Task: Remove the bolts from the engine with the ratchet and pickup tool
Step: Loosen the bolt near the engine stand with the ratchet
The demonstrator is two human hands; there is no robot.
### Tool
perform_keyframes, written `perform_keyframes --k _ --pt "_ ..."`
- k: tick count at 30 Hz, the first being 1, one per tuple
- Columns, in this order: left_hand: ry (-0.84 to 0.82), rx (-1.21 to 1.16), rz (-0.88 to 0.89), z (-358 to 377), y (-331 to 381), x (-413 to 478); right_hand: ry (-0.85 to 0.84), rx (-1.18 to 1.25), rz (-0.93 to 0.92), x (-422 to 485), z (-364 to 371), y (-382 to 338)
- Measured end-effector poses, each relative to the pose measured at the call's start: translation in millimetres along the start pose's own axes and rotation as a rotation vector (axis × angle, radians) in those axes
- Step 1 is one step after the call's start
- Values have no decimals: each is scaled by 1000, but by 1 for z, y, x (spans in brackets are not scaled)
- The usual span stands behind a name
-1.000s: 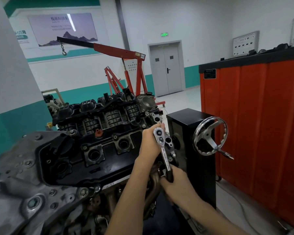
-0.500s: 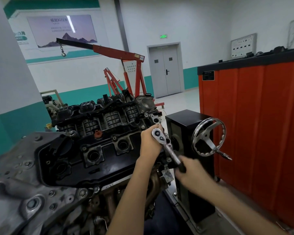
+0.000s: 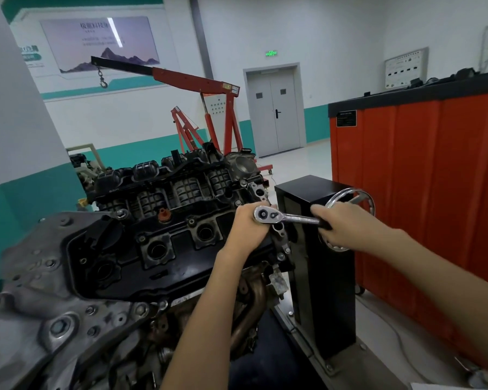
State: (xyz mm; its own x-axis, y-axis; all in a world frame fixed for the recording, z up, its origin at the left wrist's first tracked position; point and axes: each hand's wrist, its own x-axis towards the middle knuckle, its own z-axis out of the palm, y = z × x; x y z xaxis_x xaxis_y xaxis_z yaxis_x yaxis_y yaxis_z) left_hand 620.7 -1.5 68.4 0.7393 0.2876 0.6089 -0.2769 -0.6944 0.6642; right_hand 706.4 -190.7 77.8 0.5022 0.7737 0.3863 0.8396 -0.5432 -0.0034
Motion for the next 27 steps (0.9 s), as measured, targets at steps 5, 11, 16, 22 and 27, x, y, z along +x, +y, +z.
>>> perform_keyframes --k 5,11,16,22,27 --pt "188 -169 -86 6 -7 2 15 406 172 -26 33 -46" --pt "164 -136 3 18 -7 -1 26 1187 349 -50 75 -125" --pt "30 -105 -33 1 -9 1 -91 716 151 -37 46 -53" --pt "25 -3 -1 -3 -4 -1 19 9 -1 1 -6 -2" --pt "178 -147 -65 6 -2 -3 -25 700 195 -42 45 -67"
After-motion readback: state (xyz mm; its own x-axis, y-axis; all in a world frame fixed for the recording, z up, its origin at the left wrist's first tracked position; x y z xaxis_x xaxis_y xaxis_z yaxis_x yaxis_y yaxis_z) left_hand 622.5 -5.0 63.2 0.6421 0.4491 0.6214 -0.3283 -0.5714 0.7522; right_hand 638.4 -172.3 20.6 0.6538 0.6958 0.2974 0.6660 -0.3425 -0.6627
